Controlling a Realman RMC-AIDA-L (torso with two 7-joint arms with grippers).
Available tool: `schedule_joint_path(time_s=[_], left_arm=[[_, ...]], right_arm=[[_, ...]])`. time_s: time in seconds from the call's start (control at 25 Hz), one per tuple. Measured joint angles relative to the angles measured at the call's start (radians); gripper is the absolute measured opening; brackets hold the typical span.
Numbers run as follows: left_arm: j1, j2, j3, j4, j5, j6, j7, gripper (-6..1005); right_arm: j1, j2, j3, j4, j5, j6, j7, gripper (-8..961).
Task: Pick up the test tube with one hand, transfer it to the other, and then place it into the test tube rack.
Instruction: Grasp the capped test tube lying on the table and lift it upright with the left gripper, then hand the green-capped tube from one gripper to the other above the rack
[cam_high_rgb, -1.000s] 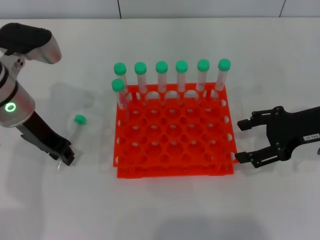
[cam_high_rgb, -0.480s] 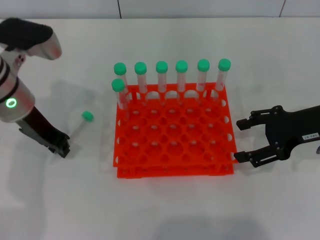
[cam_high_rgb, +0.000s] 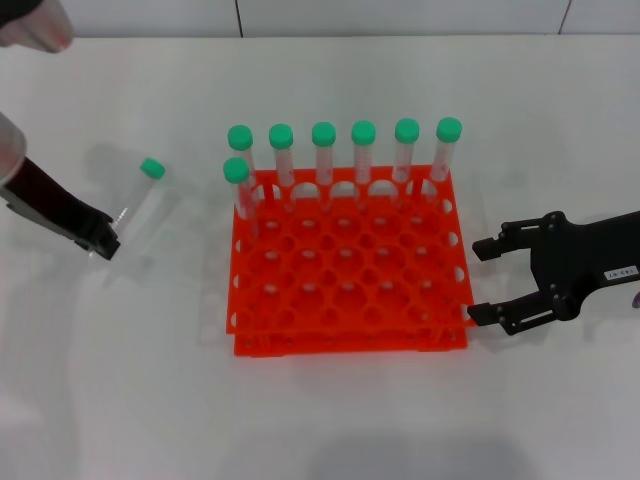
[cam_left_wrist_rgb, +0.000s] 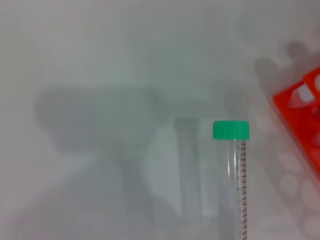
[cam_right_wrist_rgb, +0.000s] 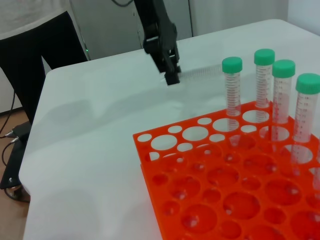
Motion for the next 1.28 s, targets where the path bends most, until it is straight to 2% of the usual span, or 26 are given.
schedule_joint_path(time_s=[0.32,0.48,0.64,0.84,0.88,0.92,1.08,1.24,1.28], left_arm=[[0.02,0.005,-0.087,0.006,-0.069,-0.044,0.11,191],[0.043,0.012,-0.184,0.009,-0.181,-0.092,0.223,191],[0.084,0.013,-0.236,0.026,-0.33,-0.12,0.355,191],[0.145,0.013,-0.242,0.043,-0.525,-0.163,0.499,191],[0.17,0.013,-0.242,0.047,-0.607,-0.17,0.562,191],[0.17,0.013,-0.242,0.047,-0.607,-0.17,0.562,192],[0.207,0.011,-0.237,0.038,-0.754,-0.164,0.689,192],[0.204,0.007,-0.232,-0.034,-0.829,-0.151,0.785,192],[0.187,0.009,-0.232,-0.107,-0.863,-0.138,0.846,192]], right_arm=[[0.0,0.001,0.0,0.002,0.0,0.0,0.0,842],[-0.002,0.002,0.0,0.002,0.0,0.0,-0.001,842],[-0.006,0.003,0.0,0.003,0.0,0.0,-0.001,842],[-0.008,0.006,0.0,0.003,0.0,0.0,-0.001,842],[-0.008,0.006,0.0,0.003,0.0,0.0,-0.001,842],[-0.008,0.007,0.0,0.004,0.0,0.0,-0.002,842],[-0.009,0.008,0.0,0.005,0.0,0.0,-0.004,842],[-0.006,0.014,0.0,0.005,0.0,0.0,-0.011,842],[-0.003,0.015,0.0,0.005,0.0,0.001,-0.013,842]])
